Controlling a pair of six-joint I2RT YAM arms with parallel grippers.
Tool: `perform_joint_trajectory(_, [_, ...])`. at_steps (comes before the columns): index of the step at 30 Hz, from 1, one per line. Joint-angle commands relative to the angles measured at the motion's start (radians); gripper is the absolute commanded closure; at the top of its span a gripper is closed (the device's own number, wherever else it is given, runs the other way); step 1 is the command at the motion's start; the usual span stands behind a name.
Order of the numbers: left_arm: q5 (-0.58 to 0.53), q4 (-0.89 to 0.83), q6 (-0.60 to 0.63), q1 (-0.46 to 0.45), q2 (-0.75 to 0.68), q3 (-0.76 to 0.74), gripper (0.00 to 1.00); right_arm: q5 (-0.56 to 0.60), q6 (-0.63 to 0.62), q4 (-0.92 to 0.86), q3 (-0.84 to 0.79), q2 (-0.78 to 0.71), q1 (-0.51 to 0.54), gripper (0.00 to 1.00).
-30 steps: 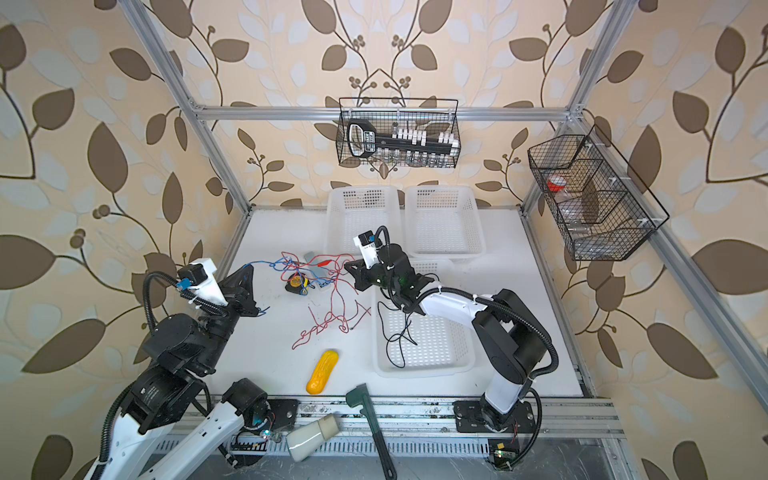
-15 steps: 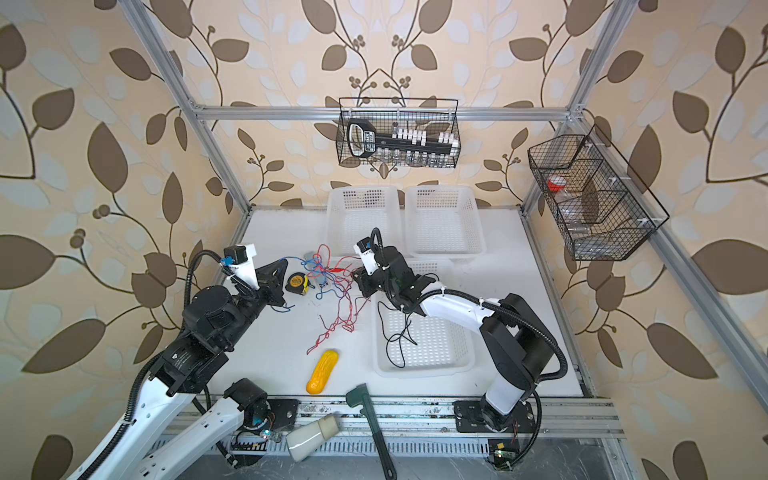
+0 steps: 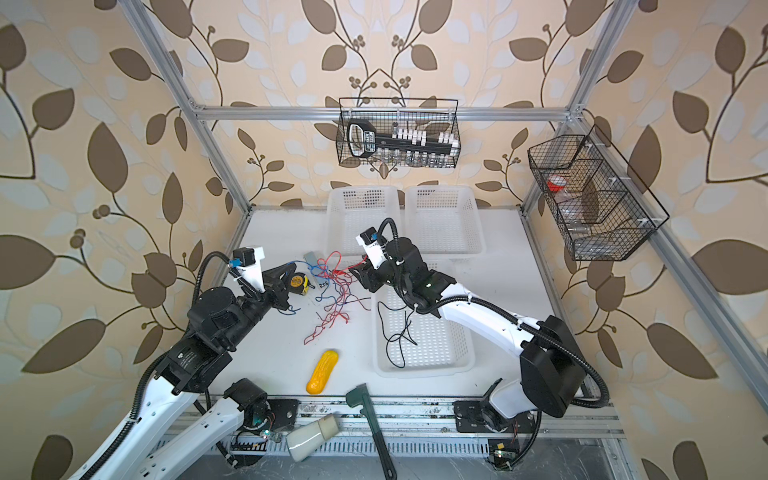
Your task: Untangle the cables
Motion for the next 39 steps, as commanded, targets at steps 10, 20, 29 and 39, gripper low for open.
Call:
perform_joint_trajectory(10, [-0.042,0.128,0.033,0.011,-0.013,-0.044,1.00,-0.044,-0.009,-0.124,0.012,-0.057,-0.030,0.36])
perform_joint_trajectory(20, [-0.088,0.172,0.064,0.011,-0.040,-0.068,1.00,0.222,0.136,-0.147,-0.117,-0.102,-0.123,0.34])
perform_joint_trajectory(29, [-0.010,0.144,0.119,0.011,-0.003,-0.054,1.00,0.057,0.087,-0.094,-0.112,-0.151,-0.136,0.36])
perform_joint_trajectory(39, [0.032,0.194,0.105,0.012,0.028,-0.056,1.00,-0.121,0.043,-0.047,0.003,-0.072,-0.033,0.37])
